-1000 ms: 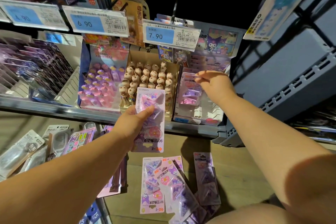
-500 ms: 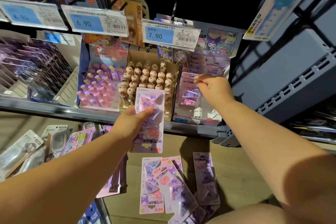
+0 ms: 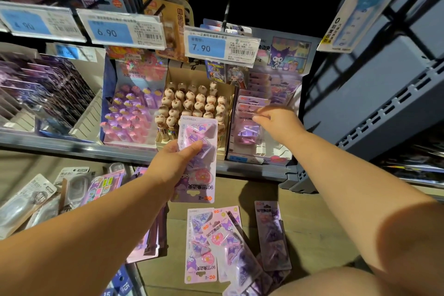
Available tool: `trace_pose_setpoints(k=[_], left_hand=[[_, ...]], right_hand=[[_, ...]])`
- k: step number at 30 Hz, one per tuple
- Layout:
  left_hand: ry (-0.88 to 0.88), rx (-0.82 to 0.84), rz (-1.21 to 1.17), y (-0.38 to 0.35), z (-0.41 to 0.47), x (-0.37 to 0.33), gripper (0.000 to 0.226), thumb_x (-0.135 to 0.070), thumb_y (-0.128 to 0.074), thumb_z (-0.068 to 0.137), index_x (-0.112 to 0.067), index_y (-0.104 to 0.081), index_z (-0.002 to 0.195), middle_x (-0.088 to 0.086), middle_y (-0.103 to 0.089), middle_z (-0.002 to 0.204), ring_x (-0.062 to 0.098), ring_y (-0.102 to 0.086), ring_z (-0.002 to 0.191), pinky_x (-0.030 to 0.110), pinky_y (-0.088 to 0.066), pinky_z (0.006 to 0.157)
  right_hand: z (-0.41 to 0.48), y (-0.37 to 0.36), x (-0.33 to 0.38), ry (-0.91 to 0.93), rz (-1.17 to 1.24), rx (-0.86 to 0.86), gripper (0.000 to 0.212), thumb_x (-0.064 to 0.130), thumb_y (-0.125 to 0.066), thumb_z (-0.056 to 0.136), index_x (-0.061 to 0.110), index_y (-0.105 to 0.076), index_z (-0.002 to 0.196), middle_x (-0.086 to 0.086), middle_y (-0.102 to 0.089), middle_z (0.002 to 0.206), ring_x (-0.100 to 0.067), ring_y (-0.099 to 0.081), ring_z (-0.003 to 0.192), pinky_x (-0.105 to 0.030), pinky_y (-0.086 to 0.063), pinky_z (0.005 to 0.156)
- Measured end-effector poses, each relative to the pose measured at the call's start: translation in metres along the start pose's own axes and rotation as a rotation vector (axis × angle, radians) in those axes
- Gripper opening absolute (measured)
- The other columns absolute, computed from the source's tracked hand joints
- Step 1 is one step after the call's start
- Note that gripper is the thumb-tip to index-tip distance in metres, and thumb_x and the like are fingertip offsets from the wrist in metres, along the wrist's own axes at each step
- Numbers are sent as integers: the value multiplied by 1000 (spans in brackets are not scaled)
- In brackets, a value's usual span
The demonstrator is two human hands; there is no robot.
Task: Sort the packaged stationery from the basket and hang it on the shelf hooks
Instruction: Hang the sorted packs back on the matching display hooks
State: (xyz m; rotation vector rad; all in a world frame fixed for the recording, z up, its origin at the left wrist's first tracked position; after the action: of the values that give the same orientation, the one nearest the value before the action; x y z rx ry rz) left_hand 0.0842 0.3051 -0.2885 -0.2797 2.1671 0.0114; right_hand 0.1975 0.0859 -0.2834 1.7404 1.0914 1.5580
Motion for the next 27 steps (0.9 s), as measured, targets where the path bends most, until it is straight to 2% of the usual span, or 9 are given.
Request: trace_pose_setpoints(k=[7, 11, 13, 14, 16, 18, 20, 24, 27], left_hand=[[-25, 22, 5, -3, 6, 2, 16, -23, -65, 92, -11, -61, 101, -6, -61, 47, 5, -48, 29, 12, -31, 29], [-34, 34, 17, -2, 14, 6, 26, -33, -68, 89, -15, -66, 107, 0, -70, 66, 14, -62, 45, 16, -32, 40], [-27, 62, -52, -4, 14, 5, 23, -30, -67, 89, -14, -67, 106, 3, -72, 71, 17, -67, 52, 22, -45, 41], [-25, 75, -90, -6, 13, 3, 20, -27, -65, 90, -12, -67, 104, 4, -72, 72, 17, -68, 54, 23, -48, 41], [-30, 94, -155, -10, 12, 0, 14, -23, -62, 93, -11, -66, 99, 7, -69, 74, 16, -68, 54, 24, -50, 39], [-32, 108, -227, -13, 13, -1, 18, -20, -61, 93, -7, -65, 105, 11, -68, 81, 20, -68, 59, 30, -56, 44], [-54, 124, -265, -15, 14, -3, 19, -15, -57, 95, -4, -64, 109, 12, -68, 76, 22, -66, 58, 30, -53, 42], [-124, 111, -269, -14, 17, -4, 13, 3, -58, 90, -3, -65, 99, 13, -70, 77, 25, -67, 66, 35, -59, 56], [-144, 75, -245, -9, 19, -7, 45, -2, -74, 72, -6, -60, 115, 16, -71, 95, 26, -70, 76, 37, -56, 60]], right_hand=[[0, -3, 0, 8, -65, -6, 30, 36, -45, 101, 20, -62, 120, -5, -64, 122, -24, -57, 111, -30, -44, 94], [-7, 8, 6, 36, -61, -300, 24, 34, -50, 98, 22, -67, 109, -2, -65, 110, -20, -58, 97, -25, -43, 79], [-14, 10, 15, 128, 1, -424, 24, 32, -54, 96, 14, -70, 97, -4, -65, 94, -21, -57, 89, -24, -36, 71], [-17, 8, 20, 172, 89, -386, 24, 33, -56, 95, 15, -69, 86, -1, -62, 81, -18, -55, 79, -25, -35, 69], [-23, -3, 30, 191, 287, -88, 27, 36, -57, 94, 19, -63, 74, 4, -57, 68, -10, -52, 65, -26, -39, 67], [-33, -21, 39, 118, 329, 313, 23, 40, -58, 92, 17, -63, 89, 0, -63, 77, -10, -57, 69, -28, -47, 66], [-41, -38, 39, 69, 369, 536, 31, 31, -69, 87, 9, -61, 106, -8, -70, 94, -14, -63, 79, -33, -50, 72], [-45, -54, 36, 31, 484, 697, 39, 12, -73, 83, -3, -57, 115, -22, -68, 112, -32, -66, 101, -48, -50, 91], [-45, -48, 35, -2, 505, 693, 33, -1, -66, 85, -10, -54, 115, -21, -66, 106, -29, -63, 94, -43, -50, 89]])
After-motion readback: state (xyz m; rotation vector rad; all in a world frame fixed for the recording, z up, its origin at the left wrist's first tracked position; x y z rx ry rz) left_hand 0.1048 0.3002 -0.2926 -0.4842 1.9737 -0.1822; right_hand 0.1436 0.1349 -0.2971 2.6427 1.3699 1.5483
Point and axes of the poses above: each hand's wrist, its own z-axis towards the middle knuckle, its own y-axis out of the back of the hand, x = y × z, the point moved 3 cm from there along z, towards the middle knuckle
